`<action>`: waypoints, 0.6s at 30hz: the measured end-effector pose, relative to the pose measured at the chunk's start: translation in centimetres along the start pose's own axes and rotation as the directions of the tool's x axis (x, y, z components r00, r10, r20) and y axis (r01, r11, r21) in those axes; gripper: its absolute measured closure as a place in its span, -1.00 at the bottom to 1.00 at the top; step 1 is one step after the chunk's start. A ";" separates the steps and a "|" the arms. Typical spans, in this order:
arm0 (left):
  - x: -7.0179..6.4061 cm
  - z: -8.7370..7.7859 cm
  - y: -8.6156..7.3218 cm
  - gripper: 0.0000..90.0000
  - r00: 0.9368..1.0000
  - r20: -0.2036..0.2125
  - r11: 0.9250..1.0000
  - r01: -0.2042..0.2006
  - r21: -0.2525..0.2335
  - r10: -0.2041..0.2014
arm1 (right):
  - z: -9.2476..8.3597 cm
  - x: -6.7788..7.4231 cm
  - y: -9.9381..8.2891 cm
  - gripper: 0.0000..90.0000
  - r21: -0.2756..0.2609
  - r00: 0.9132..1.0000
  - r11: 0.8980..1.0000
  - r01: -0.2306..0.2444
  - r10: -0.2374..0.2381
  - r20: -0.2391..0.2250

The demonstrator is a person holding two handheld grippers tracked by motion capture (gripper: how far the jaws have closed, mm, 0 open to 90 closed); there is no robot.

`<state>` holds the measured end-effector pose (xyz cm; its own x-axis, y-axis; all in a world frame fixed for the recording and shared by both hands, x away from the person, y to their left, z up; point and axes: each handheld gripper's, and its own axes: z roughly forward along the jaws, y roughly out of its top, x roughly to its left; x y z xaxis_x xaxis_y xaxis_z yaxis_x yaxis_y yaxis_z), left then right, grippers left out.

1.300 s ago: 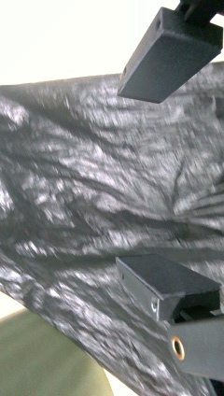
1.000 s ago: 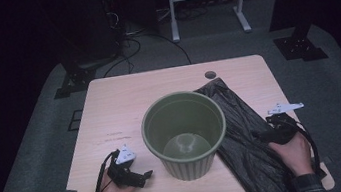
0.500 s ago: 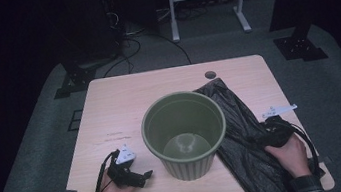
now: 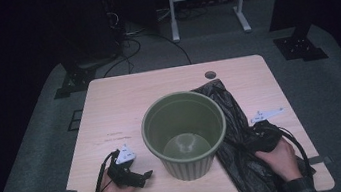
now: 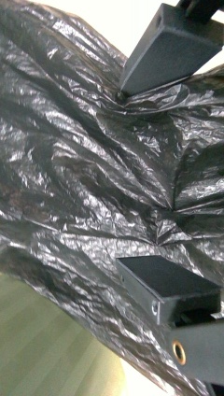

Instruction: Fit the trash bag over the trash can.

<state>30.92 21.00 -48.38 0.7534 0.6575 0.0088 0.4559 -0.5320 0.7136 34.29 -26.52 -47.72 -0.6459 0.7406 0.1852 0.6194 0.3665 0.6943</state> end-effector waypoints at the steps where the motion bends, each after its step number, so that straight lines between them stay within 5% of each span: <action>1: 0.0 0.0 0.0 -1.00 1.000 0.000 1.000 0.000 0.000 0.000 | 0.0 0.0 0.0 -0.70 0.000 1.000 1.000 0.000 0.000 0.000; 18: 0.0 0.0 0.0 -1.00 1.000 0.000 1.000 0.000 0.000 0.000 | 2.6 3.4 1.4 -0.70 0.005 0.997 0.997 0.075 -0.075 -0.008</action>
<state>30.91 21.00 -48.38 0.7534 0.6575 0.0089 0.4559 -0.5320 0.7135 34.12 -22.08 -47.91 -0.6940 0.7067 0.1379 0.5712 0.4238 0.7029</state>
